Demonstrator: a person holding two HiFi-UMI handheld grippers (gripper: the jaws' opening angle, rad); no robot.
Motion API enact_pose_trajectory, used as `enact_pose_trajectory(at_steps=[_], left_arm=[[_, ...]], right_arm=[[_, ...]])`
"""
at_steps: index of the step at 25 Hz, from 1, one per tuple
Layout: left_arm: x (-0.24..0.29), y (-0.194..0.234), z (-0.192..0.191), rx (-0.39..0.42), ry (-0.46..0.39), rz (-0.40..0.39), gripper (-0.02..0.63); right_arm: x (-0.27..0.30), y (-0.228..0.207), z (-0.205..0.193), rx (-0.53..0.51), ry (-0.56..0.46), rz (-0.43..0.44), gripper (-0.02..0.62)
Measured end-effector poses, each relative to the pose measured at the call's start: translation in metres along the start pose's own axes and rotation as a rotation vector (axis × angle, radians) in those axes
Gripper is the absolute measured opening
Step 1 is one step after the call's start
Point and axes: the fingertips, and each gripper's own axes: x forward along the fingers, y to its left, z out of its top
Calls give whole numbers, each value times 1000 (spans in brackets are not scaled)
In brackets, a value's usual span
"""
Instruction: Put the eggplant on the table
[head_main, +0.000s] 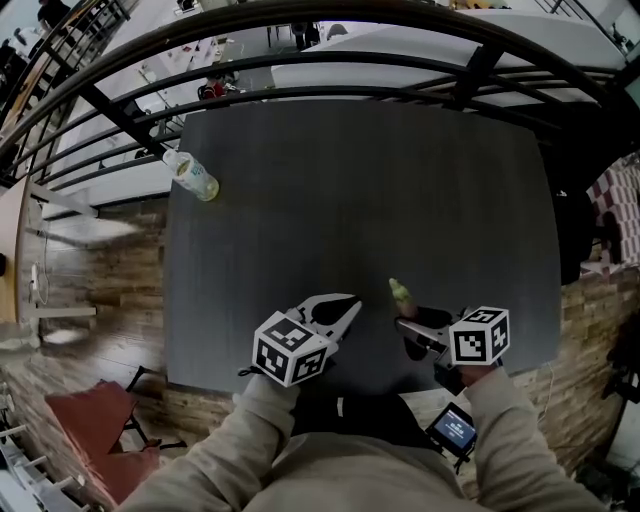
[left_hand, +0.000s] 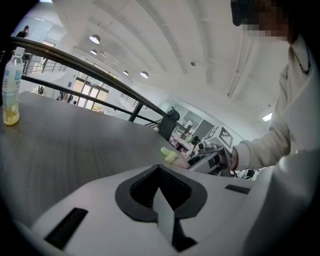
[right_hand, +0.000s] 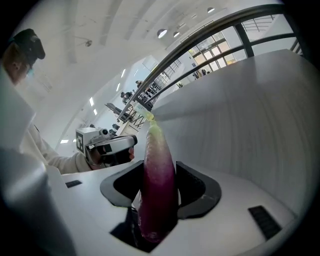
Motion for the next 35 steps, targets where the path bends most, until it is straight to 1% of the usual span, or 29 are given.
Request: enact_pose_trajectory(at_steps=[6,8,14,19,23,25,29,35], left_arm=[[3,-1,-16,-21,20,5,6],[5,1,-23,-29,29,11,6],[5,5,-33,-38,31,16,6],[5,8,-43,-51,45,14,6],[6,8,-44,-49,44,3,6],[7,6,-43,-44,46,-1,6],[10,9,-41,-39,46,5,6],[14,14,-48,-55,63,8,6]], right_arm=[[7,-2,-8,10,8,-4,207],[13,-6,-12,-2,23,-23,207],[26,-23,-25,-45,60,-132,207],[32,-41,-30,-59,79,-216,207],[37,-62,-29,-83,102,-295,209],[39,-67,-32,-86,118,-319,207],[46,-68,-36,-103,142,-336,207],[50,-67,-38,-88,140,-336,209]])
